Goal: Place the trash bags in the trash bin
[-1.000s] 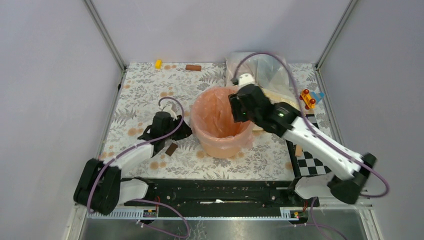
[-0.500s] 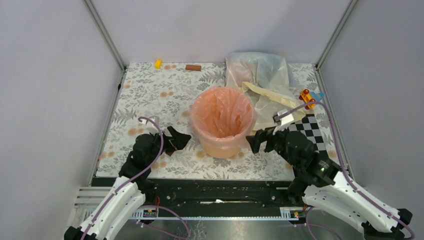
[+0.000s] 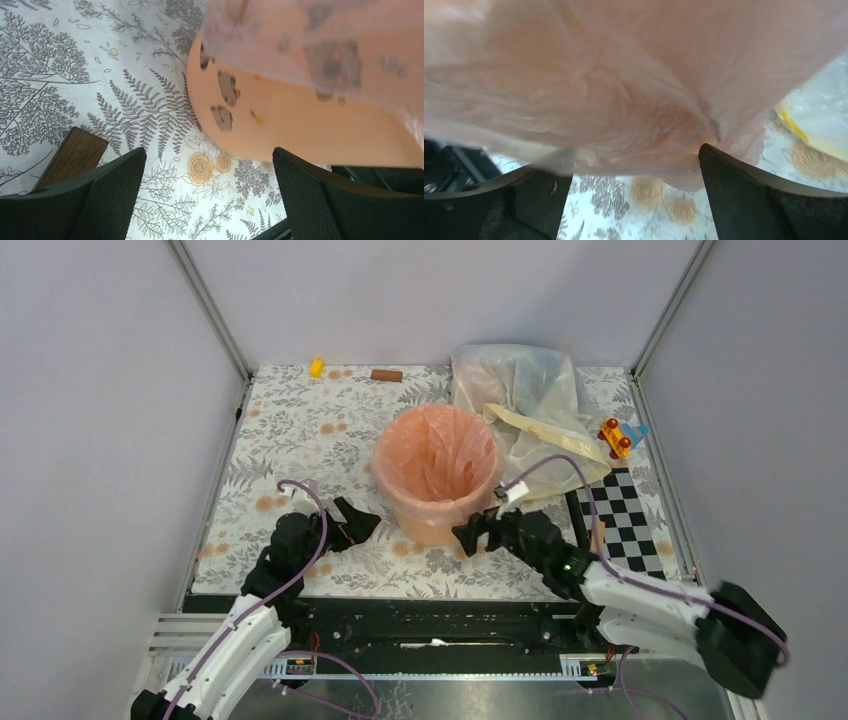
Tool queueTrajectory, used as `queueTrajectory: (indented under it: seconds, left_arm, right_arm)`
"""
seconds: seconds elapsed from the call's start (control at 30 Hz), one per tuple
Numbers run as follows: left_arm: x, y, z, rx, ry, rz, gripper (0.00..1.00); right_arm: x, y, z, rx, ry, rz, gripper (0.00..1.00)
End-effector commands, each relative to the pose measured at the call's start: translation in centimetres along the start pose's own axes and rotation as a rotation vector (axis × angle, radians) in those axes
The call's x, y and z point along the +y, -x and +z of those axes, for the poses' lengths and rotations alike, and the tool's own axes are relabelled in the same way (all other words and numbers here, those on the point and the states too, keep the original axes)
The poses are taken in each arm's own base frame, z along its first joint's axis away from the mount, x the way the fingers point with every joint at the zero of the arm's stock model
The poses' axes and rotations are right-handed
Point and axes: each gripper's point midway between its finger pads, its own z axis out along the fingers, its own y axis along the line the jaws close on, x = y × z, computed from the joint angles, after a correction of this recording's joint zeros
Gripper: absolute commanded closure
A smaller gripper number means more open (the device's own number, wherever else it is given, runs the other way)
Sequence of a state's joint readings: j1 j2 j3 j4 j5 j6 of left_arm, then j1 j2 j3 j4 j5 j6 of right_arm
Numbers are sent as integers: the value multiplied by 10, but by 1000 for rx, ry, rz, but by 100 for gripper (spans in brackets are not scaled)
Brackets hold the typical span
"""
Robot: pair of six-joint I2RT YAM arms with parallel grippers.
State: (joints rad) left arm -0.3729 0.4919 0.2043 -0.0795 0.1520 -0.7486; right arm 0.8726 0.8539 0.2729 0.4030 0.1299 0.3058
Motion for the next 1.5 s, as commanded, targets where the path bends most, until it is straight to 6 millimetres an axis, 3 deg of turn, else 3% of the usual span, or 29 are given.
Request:
queueTrajectory:
  seconds: [0.0, 0.1, 0.13, 0.17, 0.33, 0.47, 0.6, 0.73, 0.87, 0.9, 1.03, 1.23, 1.4, 1.47]
  left_arm:
    - [4, 9, 6, -54, 25, -46, 1]
    - [8, 11, 9, -62, 47, -43, 1]
    - [8, 11, 9, -62, 51, -39, 1]
    - [10, 10, 10, -58, 57, -34, 1]
    - [4, 14, 16, -83, 8, -17, 1]
    - [3, 17, 20, -97, -8, 4, 1]
    - [1, 31, 20, -149, 0, 50, 1]
    - [-7, 47, 17, -201, -7, 101, 1]
    - [0, 67, 11, -282, 56, 144, 1]
    - [4, 73, 9, -316, 86, 151, 1]
    - [24, 99, 0, -458, 205, 191, 1]
    - [33, 121, -4, -548, 288, 265, 1]
    - [33, 121, 5, -532, 284, 340, 1]
    - [33, 121, 8, -525, 285, 367, 1]
  right_arm:
    - [22, 86, 52, -257, 2, -29, 0]
    - [13, 93, 103, -172, -105, -42, 0]
    - [18, 105, 113, -170, -107, -29, 0]
    - [20, 105, 117, -141, -110, -20, 0]
    - [34, 116, 94, -169, -28, 0, 0]
    - [22, 108, 55, -148, -59, -35, 0]
    - [-13, 101, 7, -170, -195, -63, 0]
    - [-68, 98, -36, -240, -432, -36, 0]
    - [-118, 97, -57, -244, -592, 50, 0]
    - [-138, 97, -63, -239, -660, 86, 0]
    - [-192, 86, -70, -241, -809, 152, 0]
    - [-185, 76, -54, -335, -636, -112, 0]
    - [-220, 70, -58, -301, -787, -210, 0]
    - [-248, 71, -64, -331, -871, -185, 4]
